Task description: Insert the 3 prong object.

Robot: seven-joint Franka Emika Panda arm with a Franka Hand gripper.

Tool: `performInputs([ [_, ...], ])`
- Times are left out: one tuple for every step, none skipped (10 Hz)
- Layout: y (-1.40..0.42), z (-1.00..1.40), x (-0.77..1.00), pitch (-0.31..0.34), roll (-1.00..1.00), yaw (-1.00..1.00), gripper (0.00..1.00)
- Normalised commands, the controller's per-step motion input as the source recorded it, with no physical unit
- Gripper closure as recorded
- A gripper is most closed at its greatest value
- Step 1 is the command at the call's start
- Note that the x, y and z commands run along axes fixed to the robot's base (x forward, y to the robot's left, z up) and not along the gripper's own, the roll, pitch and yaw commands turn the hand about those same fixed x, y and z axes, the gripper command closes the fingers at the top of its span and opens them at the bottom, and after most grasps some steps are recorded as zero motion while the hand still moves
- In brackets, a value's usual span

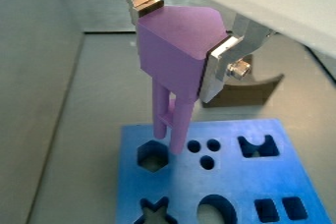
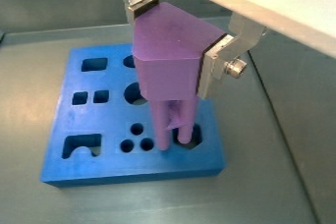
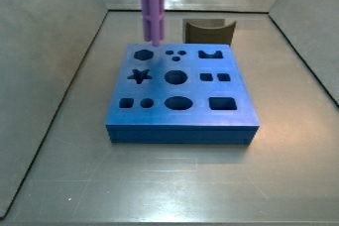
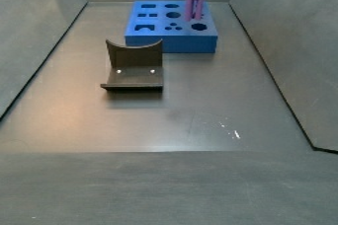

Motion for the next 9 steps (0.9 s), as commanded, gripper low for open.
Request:
performInputs([
  [0.0,-0.26,0.61,0.0,0.0,-0.57,1.0],
  [0.0,-0.27,0.58,0.0,0.0,-0.59,1.0],
  [0.0,-0.25,0.59,0.0,0.0,-0.58,1.0],
  [0.0,-0.24,0.61,0.0,0.0,-0.55,1.0],
  [0.0,-0.21,0.65,0.003,0.0,-0.47,1.0],
  [0.0,-0.18,0.69,0.01,0.0,-0.41,1.0],
  [-0.18,-0.15,0.69,0.06,0.04,-0.29,1.0],
  [-0.26,-0.15,0.41,0.039,0.06,-0.15,1.0],
  [-0.27,-0.27,0.22,0.007,0.12,0.0,1.0],
])
